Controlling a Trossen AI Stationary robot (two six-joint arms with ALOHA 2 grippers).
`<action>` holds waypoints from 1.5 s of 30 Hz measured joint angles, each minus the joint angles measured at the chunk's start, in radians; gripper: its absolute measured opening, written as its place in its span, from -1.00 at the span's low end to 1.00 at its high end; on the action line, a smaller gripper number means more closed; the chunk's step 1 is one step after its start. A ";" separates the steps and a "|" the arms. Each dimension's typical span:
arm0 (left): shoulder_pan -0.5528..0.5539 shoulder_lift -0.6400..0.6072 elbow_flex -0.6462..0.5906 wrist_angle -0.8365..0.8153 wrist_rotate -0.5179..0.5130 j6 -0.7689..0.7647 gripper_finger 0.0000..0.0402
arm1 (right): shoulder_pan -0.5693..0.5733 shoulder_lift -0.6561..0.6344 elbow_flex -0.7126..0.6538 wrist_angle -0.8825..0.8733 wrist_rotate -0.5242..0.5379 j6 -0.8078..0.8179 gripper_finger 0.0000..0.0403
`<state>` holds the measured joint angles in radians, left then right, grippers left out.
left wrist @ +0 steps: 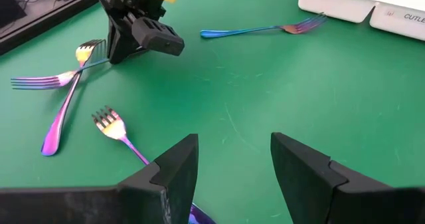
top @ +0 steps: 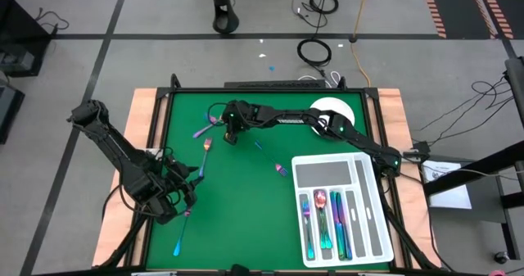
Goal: Sort silverware
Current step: Put the top left fork into the utensil organizer
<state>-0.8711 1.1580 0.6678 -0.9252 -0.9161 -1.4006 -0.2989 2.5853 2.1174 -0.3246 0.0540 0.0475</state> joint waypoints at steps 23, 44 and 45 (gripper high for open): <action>0.000 0.000 0.000 0.001 0.002 0.002 -0.04 | 0.032 -0.277 0.000 -0.258 0.003 0.093 -1.00; 0.000 0.000 0.000 0.031 -0.063 0.077 -0.04 | 0.309 -0.576 0.002 -0.912 0.265 0.549 -1.00; 0.000 0.000 0.000 0.031 -0.065 0.083 -0.04 | 0.330 -0.576 0.002 -0.939 0.279 0.582 -1.00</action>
<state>-0.8708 1.1584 0.6678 -0.8942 -0.9811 -1.3174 0.0314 2.0090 2.1193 -1.2637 0.3334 0.6298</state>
